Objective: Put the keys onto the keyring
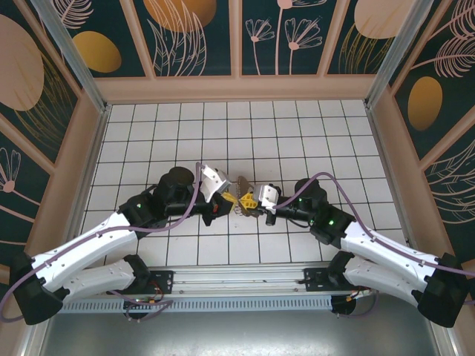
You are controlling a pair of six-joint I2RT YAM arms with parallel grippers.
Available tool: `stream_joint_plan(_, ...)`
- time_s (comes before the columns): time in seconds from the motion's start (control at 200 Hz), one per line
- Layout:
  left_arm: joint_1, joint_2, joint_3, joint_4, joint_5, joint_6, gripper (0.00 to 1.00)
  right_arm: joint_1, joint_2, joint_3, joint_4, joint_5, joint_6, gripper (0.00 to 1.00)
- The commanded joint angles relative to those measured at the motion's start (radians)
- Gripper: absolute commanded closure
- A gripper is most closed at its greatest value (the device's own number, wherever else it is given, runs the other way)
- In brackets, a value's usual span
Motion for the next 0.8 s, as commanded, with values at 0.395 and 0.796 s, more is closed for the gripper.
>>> stream_joint_plan(0.395, -0.002, 0.006, -0.011, -0.025, 0.017, 0.107, 1.00, 0.005, -0.017, 0.038, 0.027, -0.022, 0.000, 1.00)
stream_joint_plan(0.796, -0.003, 0.027, 0.008, -0.042, 0.029, 0.195, 1.00, 0.011, 0.007, 0.053, 0.007, -0.044, -0.008, 1.00)
